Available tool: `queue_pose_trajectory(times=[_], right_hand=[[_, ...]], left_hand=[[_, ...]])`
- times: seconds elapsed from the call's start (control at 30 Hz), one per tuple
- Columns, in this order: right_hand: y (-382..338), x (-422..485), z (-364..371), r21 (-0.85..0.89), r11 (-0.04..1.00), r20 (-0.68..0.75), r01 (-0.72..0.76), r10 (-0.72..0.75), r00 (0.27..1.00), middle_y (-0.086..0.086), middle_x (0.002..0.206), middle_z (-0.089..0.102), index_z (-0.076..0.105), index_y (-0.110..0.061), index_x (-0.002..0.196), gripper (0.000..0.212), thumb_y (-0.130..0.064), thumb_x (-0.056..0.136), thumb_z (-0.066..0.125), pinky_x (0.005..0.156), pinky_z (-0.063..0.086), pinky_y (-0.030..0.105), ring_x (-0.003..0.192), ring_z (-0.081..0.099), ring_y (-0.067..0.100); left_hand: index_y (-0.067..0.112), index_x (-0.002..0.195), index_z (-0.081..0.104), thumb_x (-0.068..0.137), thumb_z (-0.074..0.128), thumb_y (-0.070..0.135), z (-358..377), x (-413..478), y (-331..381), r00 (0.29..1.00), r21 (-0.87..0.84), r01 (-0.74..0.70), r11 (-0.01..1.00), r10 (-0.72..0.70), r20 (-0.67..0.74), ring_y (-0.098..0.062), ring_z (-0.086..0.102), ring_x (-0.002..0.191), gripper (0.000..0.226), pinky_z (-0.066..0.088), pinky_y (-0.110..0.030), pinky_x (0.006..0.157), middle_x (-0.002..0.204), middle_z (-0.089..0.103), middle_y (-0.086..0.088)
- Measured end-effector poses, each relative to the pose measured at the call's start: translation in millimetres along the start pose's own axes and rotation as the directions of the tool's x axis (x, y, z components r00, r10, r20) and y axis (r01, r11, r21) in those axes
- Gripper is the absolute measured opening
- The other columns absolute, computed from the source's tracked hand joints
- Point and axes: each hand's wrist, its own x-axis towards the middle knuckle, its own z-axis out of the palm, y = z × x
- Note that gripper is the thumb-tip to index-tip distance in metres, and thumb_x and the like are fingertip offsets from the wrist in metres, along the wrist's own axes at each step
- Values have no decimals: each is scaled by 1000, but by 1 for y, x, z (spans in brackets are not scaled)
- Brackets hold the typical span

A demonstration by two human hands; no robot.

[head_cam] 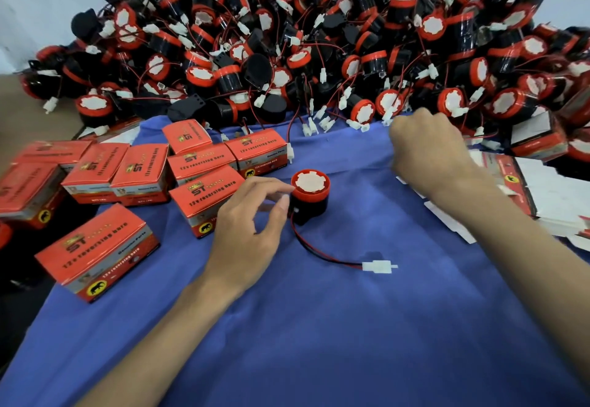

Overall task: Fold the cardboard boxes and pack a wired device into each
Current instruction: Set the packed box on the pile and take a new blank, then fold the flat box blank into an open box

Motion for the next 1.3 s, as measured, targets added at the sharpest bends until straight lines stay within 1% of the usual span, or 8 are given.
queue_pose_trajectory(times=[0.23,0.37,0.5,0.6,0.73,0.97,1.13,1.3], right_hand=[[-116,-94,11,42,840,-432,541,-473,768,11,97,70,61,2,123,56,8,90,16,48,44,27,81,68,18],[-116,-90,26,412,554,-430,723,-582,690,19,106,66,55,3,129,44,1,87,44,54,51,39,88,64,31],[-92,-49,41,628,516,-642,583,-80,762,17,124,58,63,4,113,30,3,84,54,96,46,39,114,55,27],[-82,-31,50,872,391,-374,295,141,917,2,134,46,56,-7,126,37,-8,90,55,98,40,25,123,41,18],[-79,-27,61,982,155,-115,104,62,991,-14,66,50,61,-10,95,15,-22,97,52,60,39,19,63,46,1],[-75,-23,63,991,-133,18,-4,104,994,4,91,67,63,-16,94,11,-15,98,53,72,52,29,81,61,13],[-73,-18,60,995,-95,26,-6,207,978,-5,84,67,65,-20,87,12,-19,95,57,72,53,32,77,60,10],[-75,-18,59,998,39,48,-58,218,975,1,90,67,66,-23,84,9,-20,92,62,71,51,28,75,58,8]], left_hand=[[23,53,68,89,50,28,-4,6,10,814,-717,476,509,-564,139,-4,61,55,41,48,-18,54,55,62,10],[15,76,61,91,60,21,-11,8,-7,812,-641,492,589,-575,95,-23,58,63,16,48,-29,55,67,61,-6],[24,101,61,97,53,16,-7,10,-7,853,-615,376,693,-518,-61,-10,68,83,12,56,-28,70,89,73,8],[28,102,60,91,59,26,-10,11,-9,828,-633,358,686,-546,-124,-13,70,88,11,58,-33,75,93,73,8],[25,105,63,77,64,32,-13,9,-7,845,-659,364,659,-531,-64,-15,71,93,30,60,-32,77,99,75,8],[13,98,69,73,64,17,-16,7,-8,851,-688,450,570,-508,135,-20,72,86,26,60,-32,72,95,76,-2],[17,76,79,70,62,10,-18,9,-11,817,-753,528,393,-476,324,-17,73,77,20,58,-27,61,86,76,-3],[15,90,69,63,68,8,-12,7,-10,822,-686,511,518,-527,214,-18,73,78,27,58,-29,60,86,76,0]])
